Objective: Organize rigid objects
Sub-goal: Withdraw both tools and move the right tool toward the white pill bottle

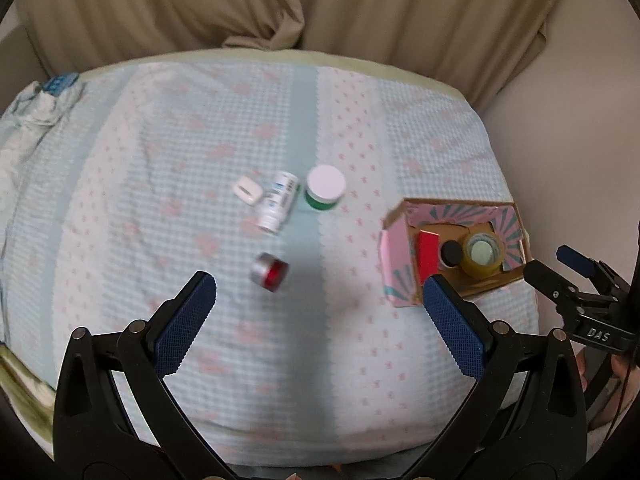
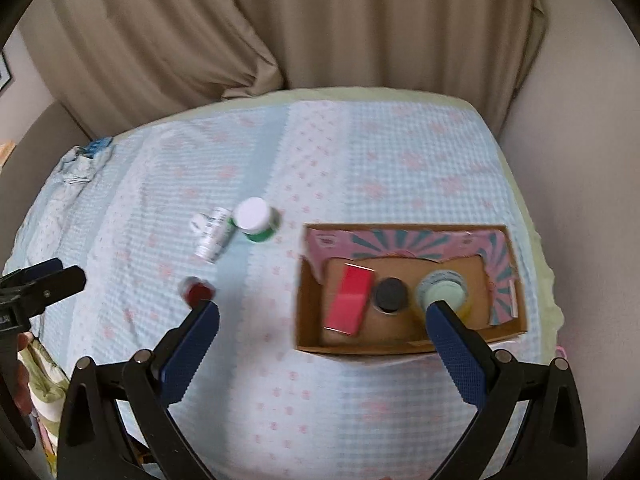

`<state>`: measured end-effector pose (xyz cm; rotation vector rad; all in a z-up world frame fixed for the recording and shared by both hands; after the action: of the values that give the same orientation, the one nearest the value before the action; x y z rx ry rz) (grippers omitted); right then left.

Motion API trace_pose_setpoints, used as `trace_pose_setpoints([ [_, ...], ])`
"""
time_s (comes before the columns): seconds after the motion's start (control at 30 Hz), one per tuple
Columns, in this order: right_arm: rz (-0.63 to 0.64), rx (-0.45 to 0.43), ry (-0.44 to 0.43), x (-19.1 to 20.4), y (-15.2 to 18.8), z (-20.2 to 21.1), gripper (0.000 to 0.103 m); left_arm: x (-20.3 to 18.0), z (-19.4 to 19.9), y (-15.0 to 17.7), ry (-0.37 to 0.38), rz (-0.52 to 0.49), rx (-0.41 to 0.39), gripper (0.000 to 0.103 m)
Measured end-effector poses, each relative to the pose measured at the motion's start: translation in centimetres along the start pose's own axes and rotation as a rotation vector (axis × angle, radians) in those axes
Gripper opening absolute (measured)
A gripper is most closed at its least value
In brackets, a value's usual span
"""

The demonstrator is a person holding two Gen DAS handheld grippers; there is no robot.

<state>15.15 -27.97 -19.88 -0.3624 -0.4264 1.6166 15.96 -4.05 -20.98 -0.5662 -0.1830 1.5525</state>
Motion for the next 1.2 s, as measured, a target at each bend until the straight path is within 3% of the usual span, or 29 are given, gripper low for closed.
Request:
trace_pose_setpoints([
  [0.17, -0.018, -0.022, -0.013, 4.3, -0.9, 1.0, 0.103, 4.1, 2.0, -1.1, -0.027, -0.026, -0.039, 0.103],
  [0.33, -0.020, -0.008, 0.000, 8.4, -1.7, 0.3, 0.103, 8.0, 1.9, -1.9, 0.000, -0.026, -0.023, 0.103],
  [0.4, -0.031, 0.001, 0.011, 9.8, -2.0, -0.2, 0.103, 9.3, 1.3, -2.2, -0.030, -0.038, -0.014, 0.103],
  [0.5, -0.041, 0.019, 0.026, 11.6, -2.3, -1.4, 0.103, 11.1, -0.5, -2.7, -0.038, -0.072, 0.023, 0.103],
  [0.8, -0.106, 0.091, 0.055, 14.9, -3.5, -5.6, 0.103, 13.1, -8.2, -3.2, 0.046, -0.071, 0.165, 0.103],
  [1.2, -0.137, 0.200, 0.051, 12.0, -7.1, -13.9, 0.103, 11.6, -19.4, -3.8, 0.047, -0.072, 0.280, 0.103],
])
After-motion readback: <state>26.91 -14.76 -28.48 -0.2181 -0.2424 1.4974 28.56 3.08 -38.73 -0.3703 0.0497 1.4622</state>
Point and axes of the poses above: each gripper's, at about its wrist camera, not at the fingertips, and z roughly against the way its jaws point, x to its left, y to its underside, the point moved 6 cm from there along -z, roughly the way its jaws point, and after that the axes turned 5 degrees about y, right-handed, at the moved point
